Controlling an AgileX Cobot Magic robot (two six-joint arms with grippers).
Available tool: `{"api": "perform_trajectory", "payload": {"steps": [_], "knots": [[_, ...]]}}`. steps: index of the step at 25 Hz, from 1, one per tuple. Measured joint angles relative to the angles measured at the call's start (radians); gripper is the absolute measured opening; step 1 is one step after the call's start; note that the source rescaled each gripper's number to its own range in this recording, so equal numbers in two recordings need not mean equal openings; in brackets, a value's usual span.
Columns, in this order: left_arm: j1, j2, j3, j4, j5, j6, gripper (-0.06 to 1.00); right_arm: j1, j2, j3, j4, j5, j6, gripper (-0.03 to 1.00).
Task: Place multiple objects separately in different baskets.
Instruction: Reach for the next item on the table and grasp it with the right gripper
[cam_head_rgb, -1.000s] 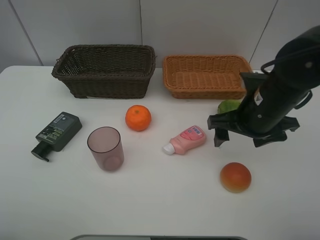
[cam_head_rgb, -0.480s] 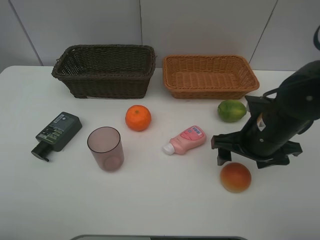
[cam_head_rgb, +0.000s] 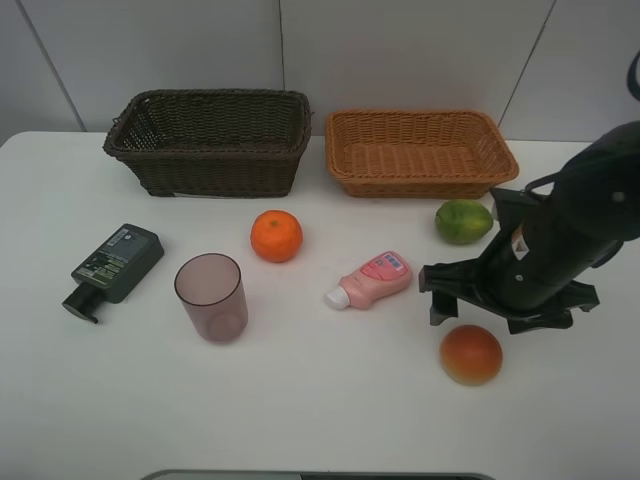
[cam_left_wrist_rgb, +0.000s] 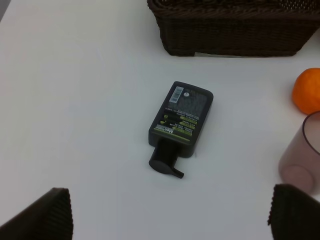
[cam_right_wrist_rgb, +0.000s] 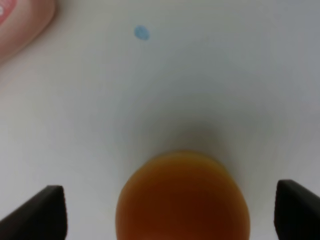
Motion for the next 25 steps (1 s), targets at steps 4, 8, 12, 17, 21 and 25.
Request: {"api": "perform_trajectory", "payload": {"steps": [4, 8, 12, 17, 21, 25], "knots": [[0.000, 0.000, 0.000, 0.000, 0.000, 0.000, 1.00, 0.000, 0.000, 0.000, -0.008, 0.001, 0.000, 0.80], [0.000, 0.000, 0.000, 0.000, 0.000, 0.000, 1.00, 0.000, 0.000, 0.000, -0.019, 0.002, 0.004, 0.80], [0.000, 0.000, 0.000, 0.000, 0.000, 0.000, 1.00, 0.000, 0.034, 0.000, -0.024, -0.004, 0.005, 0.80], [0.000, 0.000, 0.000, 0.000, 0.000, 0.000, 1.00, 0.000, 0.090, 0.000, -0.024, -0.009, 0.005, 0.80], [0.000, 0.000, 0.000, 0.000, 0.000, 0.000, 1.00, 0.000, 0.097, 0.000, -0.024, -0.017, 0.005, 0.80], [0.000, 0.000, 0.000, 0.000, 0.000, 0.000, 1.00, 0.000, 0.097, 0.000, -0.024, -0.023, 0.005, 0.80]]}}
